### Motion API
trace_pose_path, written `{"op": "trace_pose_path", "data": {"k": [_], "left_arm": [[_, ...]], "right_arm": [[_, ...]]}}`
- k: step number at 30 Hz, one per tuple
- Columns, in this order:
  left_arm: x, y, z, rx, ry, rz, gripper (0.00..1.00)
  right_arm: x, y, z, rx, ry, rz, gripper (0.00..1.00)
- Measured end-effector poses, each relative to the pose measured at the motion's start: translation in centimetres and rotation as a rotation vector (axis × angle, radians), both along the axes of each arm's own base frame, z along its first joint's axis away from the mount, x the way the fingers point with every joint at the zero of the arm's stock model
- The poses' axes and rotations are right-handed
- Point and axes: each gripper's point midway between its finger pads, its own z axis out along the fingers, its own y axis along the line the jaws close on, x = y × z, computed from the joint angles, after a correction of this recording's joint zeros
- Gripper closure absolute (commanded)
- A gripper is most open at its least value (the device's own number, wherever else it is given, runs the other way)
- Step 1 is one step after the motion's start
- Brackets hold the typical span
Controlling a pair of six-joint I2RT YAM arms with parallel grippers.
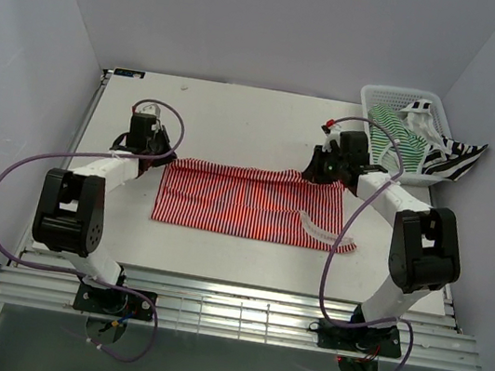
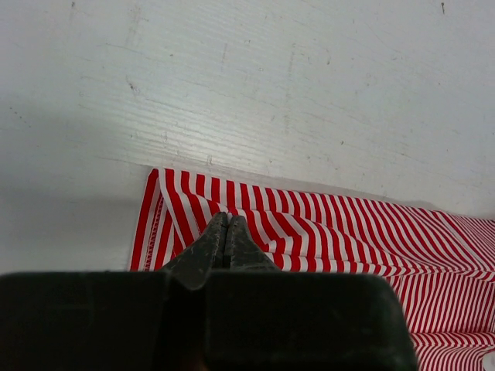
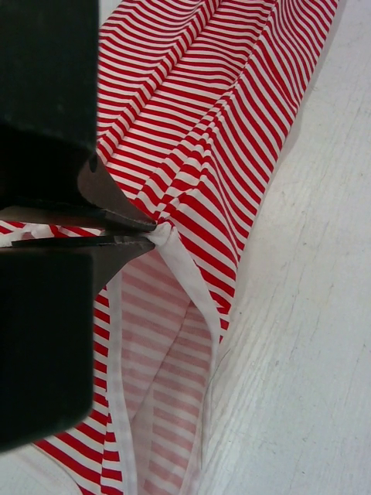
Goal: Fold and stack the tank tops
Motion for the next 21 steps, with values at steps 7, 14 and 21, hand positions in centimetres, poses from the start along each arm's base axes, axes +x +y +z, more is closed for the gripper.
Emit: {"op": "trace_pose_path", "data": {"k": [7, 14, 21], "left_arm": [[-0.4, -0.1, -0.3, -0.017, -0.004, 0.013, 1.0], [0.2, 0.2, 0.2, 0.039, -0.038, -0.034, 1.0], [5.1, -0.3, 4.6, 0.105, -0.173, -0.12, 1.0]], "right_arm": [[-1.7, 0.1, -1.3, 0.003, 0.028, 0.007, 0.92], [-3.4, -0.2, -1.7, 0.004, 0.038, 0.008, 0.92], [-3.3, 0.1, -1.3, 0.017, 0.026, 0.017, 0.92]]}}
